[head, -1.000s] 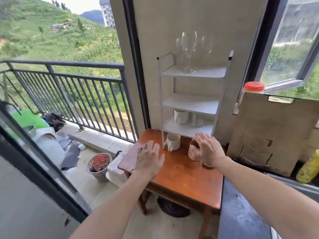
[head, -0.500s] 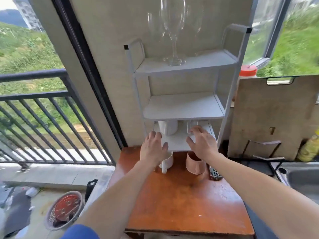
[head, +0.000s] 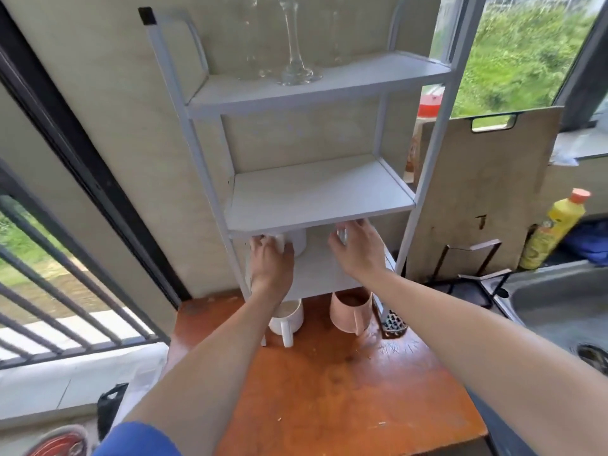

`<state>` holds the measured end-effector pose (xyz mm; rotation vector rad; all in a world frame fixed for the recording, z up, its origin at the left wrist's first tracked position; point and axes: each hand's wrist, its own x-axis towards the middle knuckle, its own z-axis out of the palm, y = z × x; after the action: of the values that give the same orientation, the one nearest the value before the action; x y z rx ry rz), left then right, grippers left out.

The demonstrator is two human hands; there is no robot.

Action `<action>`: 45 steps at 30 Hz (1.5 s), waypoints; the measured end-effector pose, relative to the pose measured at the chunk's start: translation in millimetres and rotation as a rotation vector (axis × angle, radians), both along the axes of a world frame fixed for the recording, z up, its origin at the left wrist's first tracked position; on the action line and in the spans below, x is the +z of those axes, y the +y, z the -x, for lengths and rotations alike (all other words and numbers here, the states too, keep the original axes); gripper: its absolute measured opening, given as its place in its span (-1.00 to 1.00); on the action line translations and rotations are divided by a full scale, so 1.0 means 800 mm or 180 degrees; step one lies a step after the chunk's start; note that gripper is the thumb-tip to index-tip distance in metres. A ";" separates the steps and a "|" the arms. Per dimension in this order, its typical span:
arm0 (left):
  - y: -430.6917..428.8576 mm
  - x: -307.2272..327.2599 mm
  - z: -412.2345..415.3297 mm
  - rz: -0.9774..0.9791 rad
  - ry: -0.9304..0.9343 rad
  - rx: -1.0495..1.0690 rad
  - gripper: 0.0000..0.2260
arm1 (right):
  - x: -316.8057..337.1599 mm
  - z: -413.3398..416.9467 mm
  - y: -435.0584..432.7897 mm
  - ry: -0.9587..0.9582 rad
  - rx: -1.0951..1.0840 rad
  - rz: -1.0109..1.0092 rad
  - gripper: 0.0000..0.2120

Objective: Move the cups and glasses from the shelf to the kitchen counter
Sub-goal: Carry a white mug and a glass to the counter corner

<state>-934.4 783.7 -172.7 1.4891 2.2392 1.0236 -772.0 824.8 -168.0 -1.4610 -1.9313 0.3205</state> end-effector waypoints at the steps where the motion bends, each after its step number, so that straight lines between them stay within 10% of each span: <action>1: 0.000 0.000 0.001 -0.0010 -0.0020 -0.0008 -0.68 | 0.000 -0.001 0.000 0.0054 0.0025 0.0040 -0.82; 17: -0.089 0.016 -0.014 0.0019 -0.0020 -0.0020 -0.76 | 0.032 -0.025 -0.059 0.1025 -0.0210 0.0978 -0.61; 28: -0.169 0.034 -0.068 -0.0006 0.0071 -0.0321 -0.74 | 0.040 -0.107 -0.151 0.0487 -0.0045 0.0580 -0.56; 45: -0.244 0.054 -0.435 -0.0167 -0.0130 -0.2252 -0.76 | 0.058 -0.493 -0.383 0.0363 -0.1686 0.0188 -0.52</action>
<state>-586.2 588.9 -129.2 2.0293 1.4551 0.8586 -377.7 518.2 -121.3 -1.8795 -1.3882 0.2097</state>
